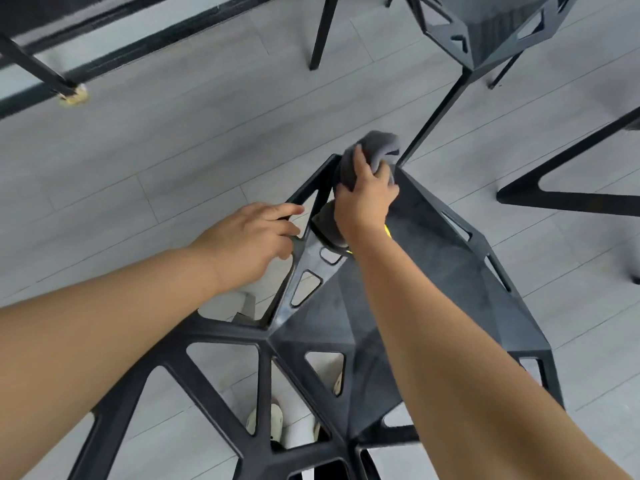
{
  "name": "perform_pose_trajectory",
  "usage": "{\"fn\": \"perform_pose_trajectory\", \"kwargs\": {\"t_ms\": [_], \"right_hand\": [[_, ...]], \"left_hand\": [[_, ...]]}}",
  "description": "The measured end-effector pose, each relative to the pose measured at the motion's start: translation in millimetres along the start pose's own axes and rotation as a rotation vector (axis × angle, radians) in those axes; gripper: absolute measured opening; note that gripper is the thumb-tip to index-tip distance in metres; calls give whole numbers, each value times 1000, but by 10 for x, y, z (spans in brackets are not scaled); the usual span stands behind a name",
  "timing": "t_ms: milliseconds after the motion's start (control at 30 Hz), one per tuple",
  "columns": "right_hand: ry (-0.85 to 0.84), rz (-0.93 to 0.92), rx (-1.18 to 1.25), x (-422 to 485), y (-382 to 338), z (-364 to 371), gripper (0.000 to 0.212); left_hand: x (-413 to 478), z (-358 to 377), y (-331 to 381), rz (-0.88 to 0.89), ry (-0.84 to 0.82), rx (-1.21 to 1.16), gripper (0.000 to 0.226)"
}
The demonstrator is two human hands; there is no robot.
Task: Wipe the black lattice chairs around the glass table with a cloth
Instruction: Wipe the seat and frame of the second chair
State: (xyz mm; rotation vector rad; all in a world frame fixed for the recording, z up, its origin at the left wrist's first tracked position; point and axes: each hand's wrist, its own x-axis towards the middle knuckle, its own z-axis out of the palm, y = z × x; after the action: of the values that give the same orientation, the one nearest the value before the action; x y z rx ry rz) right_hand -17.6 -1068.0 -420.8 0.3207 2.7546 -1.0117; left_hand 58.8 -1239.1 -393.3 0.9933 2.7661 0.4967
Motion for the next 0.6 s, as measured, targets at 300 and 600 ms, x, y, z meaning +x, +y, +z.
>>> {"fn": "perform_pose_trajectory", "kwargs": {"t_ms": [300, 600], "right_hand": [[-212, -358, -86, -548, 281, 76, 60], [-67, -296, -454, 105, -56, -64, 62]], "left_hand": [[24, -6, 21, -2, -2, 4, 44], [55, -122, 68, -53, -83, -41, 32]]}}
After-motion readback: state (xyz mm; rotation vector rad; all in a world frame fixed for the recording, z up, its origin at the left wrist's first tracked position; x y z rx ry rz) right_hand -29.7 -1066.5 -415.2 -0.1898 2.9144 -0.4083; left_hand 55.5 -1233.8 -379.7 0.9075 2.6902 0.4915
